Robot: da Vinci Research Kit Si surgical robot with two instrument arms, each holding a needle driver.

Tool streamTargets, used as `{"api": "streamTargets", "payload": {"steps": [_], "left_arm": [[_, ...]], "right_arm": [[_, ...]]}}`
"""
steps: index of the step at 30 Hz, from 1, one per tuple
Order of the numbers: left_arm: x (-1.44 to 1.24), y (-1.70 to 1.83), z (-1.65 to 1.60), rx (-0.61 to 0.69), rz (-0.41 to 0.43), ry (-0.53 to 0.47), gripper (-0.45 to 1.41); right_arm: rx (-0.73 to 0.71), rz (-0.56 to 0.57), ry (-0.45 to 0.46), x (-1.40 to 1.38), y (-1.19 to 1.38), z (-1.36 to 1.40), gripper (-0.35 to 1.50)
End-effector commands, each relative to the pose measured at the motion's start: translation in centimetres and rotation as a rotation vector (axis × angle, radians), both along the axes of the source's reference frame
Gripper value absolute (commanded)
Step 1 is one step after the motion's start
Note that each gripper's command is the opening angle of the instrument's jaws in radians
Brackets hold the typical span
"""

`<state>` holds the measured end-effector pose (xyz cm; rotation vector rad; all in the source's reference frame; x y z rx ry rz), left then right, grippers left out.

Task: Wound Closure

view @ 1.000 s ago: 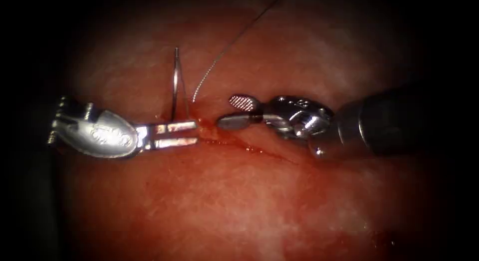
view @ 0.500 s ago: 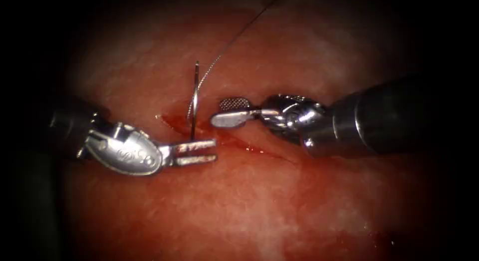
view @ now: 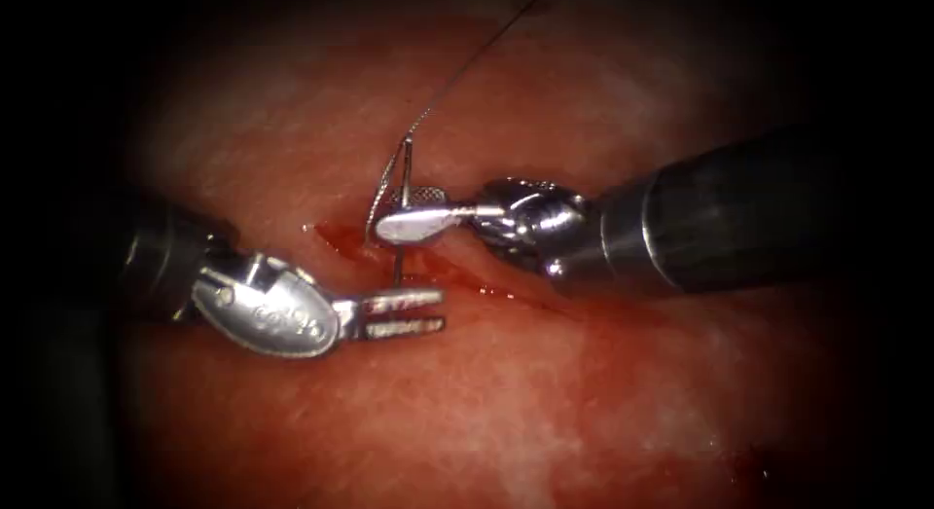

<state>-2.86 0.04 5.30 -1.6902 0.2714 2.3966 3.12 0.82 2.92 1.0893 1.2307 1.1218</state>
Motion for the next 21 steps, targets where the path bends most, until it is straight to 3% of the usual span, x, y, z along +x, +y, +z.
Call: {"api": "streamTargets", "payload": {"steps": [1,6,9,10,12,13,19,20,21], "left_arm": [[-0.04,-0.12,0.03,0.006,0.001,-0.002,-0.45],[-0.05,-0.11,0.03,0.006,0.001,-0.002,-0.45],[-0.05,-0.11,0.03,0.006,0.001,-0.002,-0.45],[-0.05,-0.11,0.03,0.006,0.001,-0.002,-0.45],[-0.05,-0.11,0.02,0.006,0.001,-0.002,-0.45],[-0.05,-0.11,0.02,0.007,0.001,-0.002,-0.45],[-0.05,-0.10,0.02,0.002,0.003,-0.001,-0.45],[-0.06,-0.09,0.02,0.024,-0.005,-0.008,-0.06],[-0.06,-0.08,0.01,0.068,-0.019,-0.024,0.21]], "right_arm": [[0.004,-0.009,0.008,0.07,-0.10,0.04,0.74],[0.015,-0.001,0.001,0.07,-0.08,0.07,0.67],[0.026,-0.001,0.002,0.07,-0.08,0.07,0.47],[0.026,-0.002,0.002,0.06,-0.08,0.07,0.29],[0.038,-0.002,0.003,0.06,-0.09,0.07,-0.25],[0.049,-0.002,0.003,0.06,-0.09,0.07,-0.35],[0.069,-0.028,-0.001,0.06,-0.08,0.08,-0.35],[0.070,-0.030,-0.003,0.06,-0.07,0.08,-0.35],[0.076,-0.032,-0.001,0.04,-0.06,0.08,-0.35]]}}
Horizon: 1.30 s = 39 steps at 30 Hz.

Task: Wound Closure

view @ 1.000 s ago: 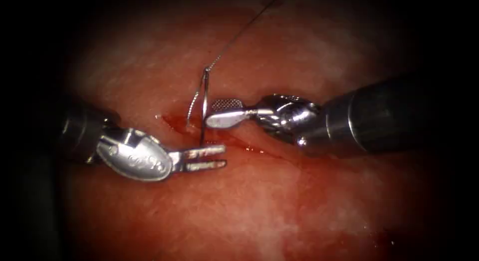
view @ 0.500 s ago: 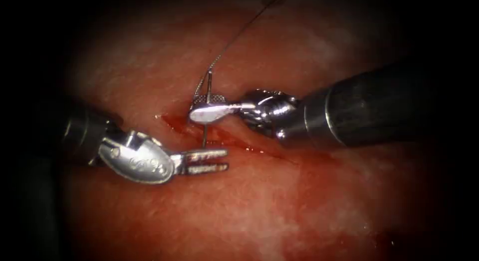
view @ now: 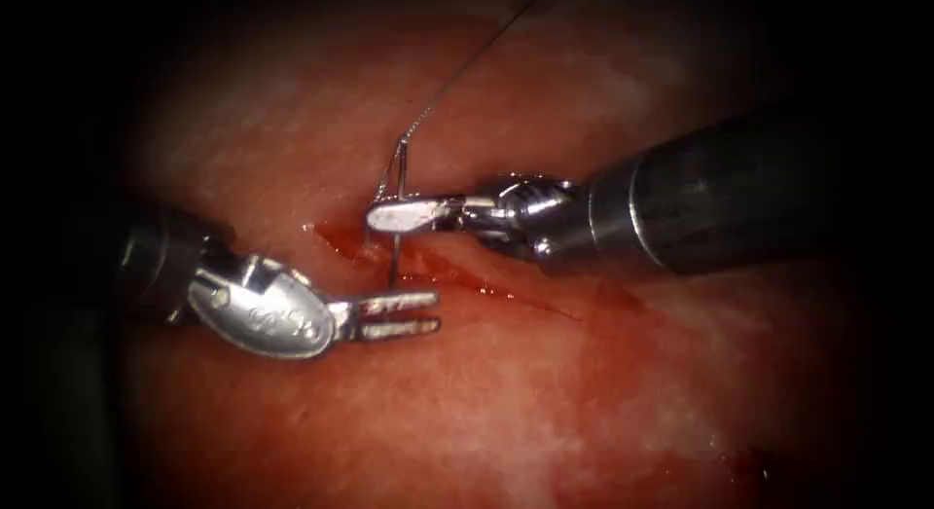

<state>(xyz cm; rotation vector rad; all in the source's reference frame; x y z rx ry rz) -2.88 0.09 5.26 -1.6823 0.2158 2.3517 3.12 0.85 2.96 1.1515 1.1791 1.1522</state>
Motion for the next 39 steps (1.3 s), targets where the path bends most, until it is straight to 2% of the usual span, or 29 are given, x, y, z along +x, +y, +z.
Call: {"api": "streamTargets", "payload": {"steps": [1,4,8,10,15,17,20,22,23,25,27,30,39], "left_arm": [[-0.04,-0.11,0.04,0.059,-0.021,-0.012,0.32],[-0.04,-0.07,0.01,0.212,-0.099,-0.039,0.34],[-0.03,-0.11,-0.05,0.353,-0.154,-0.074,0.71],[-0.02,-0.15,-0.09,0.403,-0.147,-0.091,0.81],[0.07,-0.23,-0.18,0.475,-0.097,-0.098,0.83],[0.16,-0.27,-0.21,0.497,-0.064,-0.073,0.69],[0.35,-0.29,-0.22,0.562,-0.010,-0.025,0.19],[0.46,-0.28,-0.20,0.616,0.001,-0.012,-0.08],[0.54,-0.25,-0.18,0.646,-0.002,-0.002,-0.15],[0.64,-0.20,-0.11,0.678,-0.030,0.021,-0.42],[0.73,-0.13,-0.01,0.708,-0.064,0.049,-0.45],[0.78,-0.04,0.16,0.736,-0.070,0.096,-0.45],[0.67,0.19,0.68,0.737,-0.109,0.257,-0.45]], "right_arm": [[-0.010,-0.001,-0.003,0.03,-0.08,0.05,-0.35],[-0.070,0.023,-0.029,-0.03,-0.03,0.07,-0.35],[-0.190,0.050,-0.069,-0.13,0.05,0.12,-0.35],[-0.225,0.067,-0.090,-0.18,0.08,0.14,-0.35],[-0.350,0.099,-0.118,-0.24,0.12,0.15,-0.35],[-0.414,0.104,-0.127,-0.25,0.12,0.15,-0.35],[-0.478,0.115,-0.135,-0.25,0.10,0.13,-0.35],[-0.508,0.117,-0.134,-0.24,0.09,0.13,-0.35],[-0.513,0.120,-0.133,-0.23,0.09,0.12,-0.35],[-0.537,0.118,-0.135,-0.22,0.08,0.11,-0.35],[-0.560,0.116,-0.137,-0.20,0.08,0.11,-0.35],[-0.589,0.117,-0.138,-0.19,0.08,0.10,-0.35],[-0.708,0.112,-0.152,-0.12,0.03,0.09,-0.35]]}}
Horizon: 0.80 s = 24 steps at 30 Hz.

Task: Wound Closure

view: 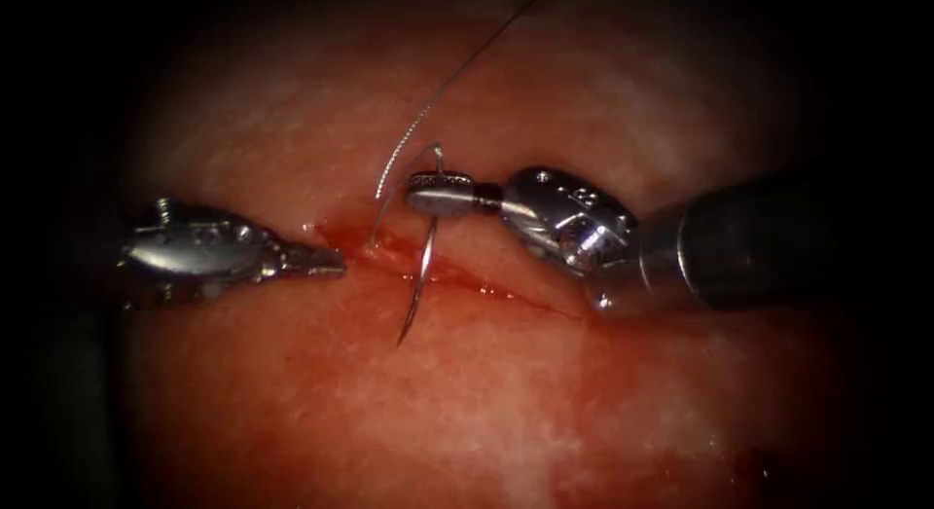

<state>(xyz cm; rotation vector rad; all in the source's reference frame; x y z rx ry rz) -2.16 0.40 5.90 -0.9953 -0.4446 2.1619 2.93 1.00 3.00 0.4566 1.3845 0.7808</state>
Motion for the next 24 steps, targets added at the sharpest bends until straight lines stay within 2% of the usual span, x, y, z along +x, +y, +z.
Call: {"api": "streamTargets", "payload": {"steps": [1,13,20,24], "left_arm": [[-0.07,-0.13,0.09,0.005,0.007,0.008,-0.45],[-0.33,-0.17,0.62,0.022,0.077,0.141,-0.45],[-0.40,-0.10,0.79,0.030,0.099,0.203,-0.45],[-0.39,-0.12,0.91,0.048,0.141,0.264,-0.45]], "right_arm": [[-0.020,-0.004,-0.004,0.08,-0.13,0.05,-0.35],[-0.129,-0.011,-0.032,0.12,-0.14,0.04,-0.35],[-0.175,-0.017,-0.045,0.12,-0.14,0.04,-0.35],[-0.192,-0.019,-0.049,0.12,-0.15,0.04,-0.35]]}}
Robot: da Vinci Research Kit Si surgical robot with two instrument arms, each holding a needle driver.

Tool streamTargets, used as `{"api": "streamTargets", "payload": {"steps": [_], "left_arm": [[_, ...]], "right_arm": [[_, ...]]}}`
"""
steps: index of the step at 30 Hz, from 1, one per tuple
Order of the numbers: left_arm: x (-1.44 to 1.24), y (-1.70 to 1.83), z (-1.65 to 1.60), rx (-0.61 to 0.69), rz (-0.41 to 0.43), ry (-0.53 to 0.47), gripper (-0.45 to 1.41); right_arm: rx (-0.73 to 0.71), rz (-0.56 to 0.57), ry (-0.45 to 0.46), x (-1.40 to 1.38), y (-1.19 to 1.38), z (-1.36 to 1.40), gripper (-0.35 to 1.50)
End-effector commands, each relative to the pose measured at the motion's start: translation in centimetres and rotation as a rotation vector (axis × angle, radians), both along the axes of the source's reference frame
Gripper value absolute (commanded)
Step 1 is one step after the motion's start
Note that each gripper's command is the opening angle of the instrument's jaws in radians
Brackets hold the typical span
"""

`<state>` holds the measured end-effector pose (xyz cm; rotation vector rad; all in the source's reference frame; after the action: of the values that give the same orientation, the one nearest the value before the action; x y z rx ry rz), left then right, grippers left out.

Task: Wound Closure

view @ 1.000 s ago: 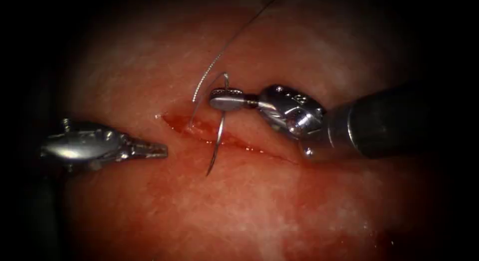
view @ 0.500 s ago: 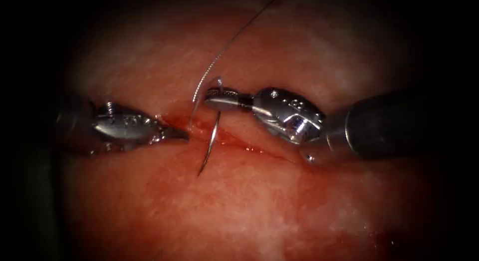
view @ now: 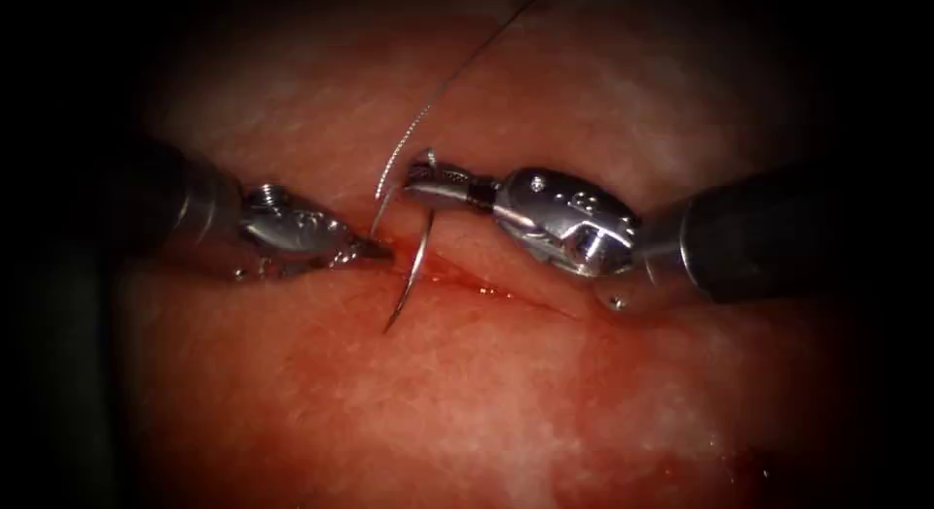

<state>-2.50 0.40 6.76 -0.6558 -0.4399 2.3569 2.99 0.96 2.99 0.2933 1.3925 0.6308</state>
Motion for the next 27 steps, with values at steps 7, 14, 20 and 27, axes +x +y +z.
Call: {"api": "streamTargets", "payload": {"steps": [7,14,20,27], "left_arm": [[-0.04,-0.18,0.25,0.057,0.057,0.073,-0.45],[-0.02,-0.07,0.44,0.073,0.077,0.111,-0.45],[-0.05,-0.06,0.58,0.094,0.111,0.170,-0.45],[-0.07,-0.11,0.74,0.127,0.194,0.300,-0.45]], "right_arm": [[-0.019,-0.005,-0.003,0.06,-0.11,0.05,-0.35],[-0.032,-0.010,-0.011,0.09,-0.14,0.06,-0.35],[-0.075,-0.019,-0.032,0.14,-0.18,0.10,-0.35],[-0.126,-0.029,-0.045,0.15,-0.17,0.17,-0.35]]}}
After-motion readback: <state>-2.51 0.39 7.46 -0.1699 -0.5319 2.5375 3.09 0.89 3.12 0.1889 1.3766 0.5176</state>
